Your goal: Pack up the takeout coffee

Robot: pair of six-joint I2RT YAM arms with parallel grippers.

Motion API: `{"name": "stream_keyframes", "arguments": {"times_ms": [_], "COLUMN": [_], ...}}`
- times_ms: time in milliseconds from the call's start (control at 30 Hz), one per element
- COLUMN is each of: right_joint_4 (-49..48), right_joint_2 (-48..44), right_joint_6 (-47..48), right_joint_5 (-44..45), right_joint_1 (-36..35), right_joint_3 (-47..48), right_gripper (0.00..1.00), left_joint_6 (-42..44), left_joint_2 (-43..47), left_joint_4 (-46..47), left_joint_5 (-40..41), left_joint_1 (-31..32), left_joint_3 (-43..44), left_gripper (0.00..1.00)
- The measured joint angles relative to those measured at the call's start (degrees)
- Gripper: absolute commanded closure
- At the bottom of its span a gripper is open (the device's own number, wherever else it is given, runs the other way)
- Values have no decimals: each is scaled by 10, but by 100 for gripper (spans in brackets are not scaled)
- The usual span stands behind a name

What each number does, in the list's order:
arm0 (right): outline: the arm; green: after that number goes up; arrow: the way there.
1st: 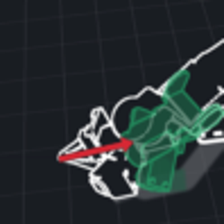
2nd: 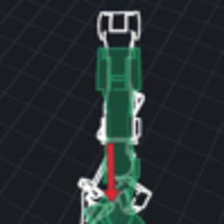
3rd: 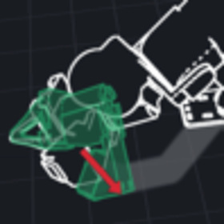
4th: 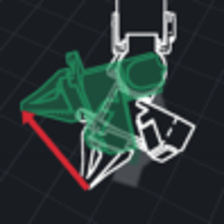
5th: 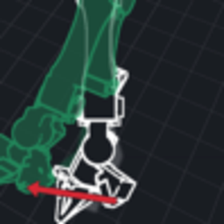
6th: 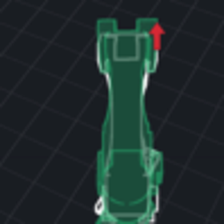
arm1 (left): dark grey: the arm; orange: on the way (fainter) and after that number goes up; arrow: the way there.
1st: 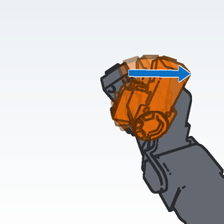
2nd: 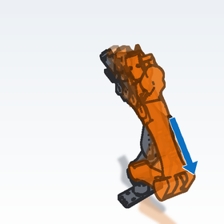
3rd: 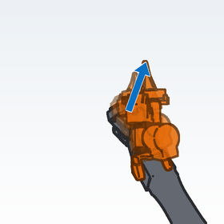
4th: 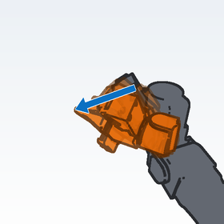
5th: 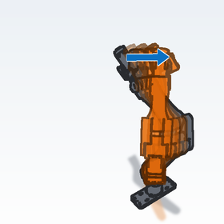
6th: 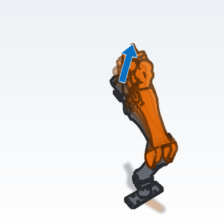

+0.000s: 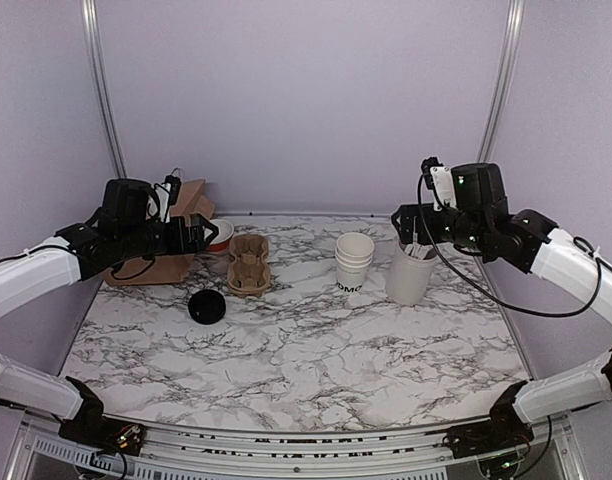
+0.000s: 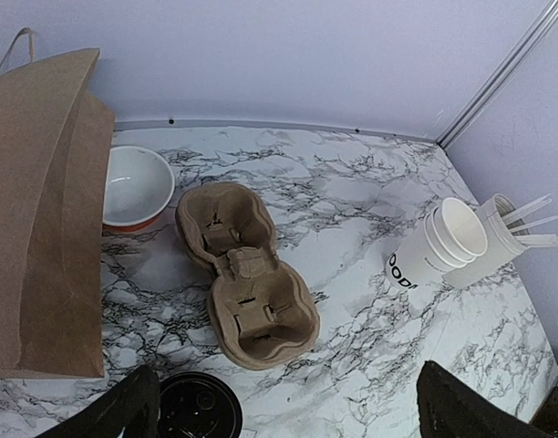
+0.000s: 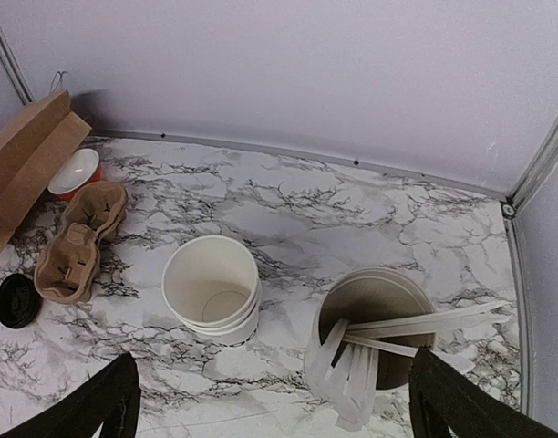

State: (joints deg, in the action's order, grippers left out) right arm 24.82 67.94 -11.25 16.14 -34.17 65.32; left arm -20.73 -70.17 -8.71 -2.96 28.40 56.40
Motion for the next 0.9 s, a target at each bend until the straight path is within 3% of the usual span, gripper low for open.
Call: {"name": "stream_keyframes", "arguments": {"times_ms": [467, 900], "right_joint_4": [45, 90], "right_joint_2": [65, 152], "right_joint_6": [6, 10], "right_joint_5": [-91, -68], "right_joint_1": [0, -31], "right_joint_3": [80, 134], "right_gripper": [4, 17], "left_joint_6": [-44, -65], "left_joint_2": [-26, -45], "left_joint_4": [-11, -31], "left_joint_5": [4, -7], "left_joint_1": [0, 0], "left_joint_3": [20, 19], "left_gripper": [1, 1]}}
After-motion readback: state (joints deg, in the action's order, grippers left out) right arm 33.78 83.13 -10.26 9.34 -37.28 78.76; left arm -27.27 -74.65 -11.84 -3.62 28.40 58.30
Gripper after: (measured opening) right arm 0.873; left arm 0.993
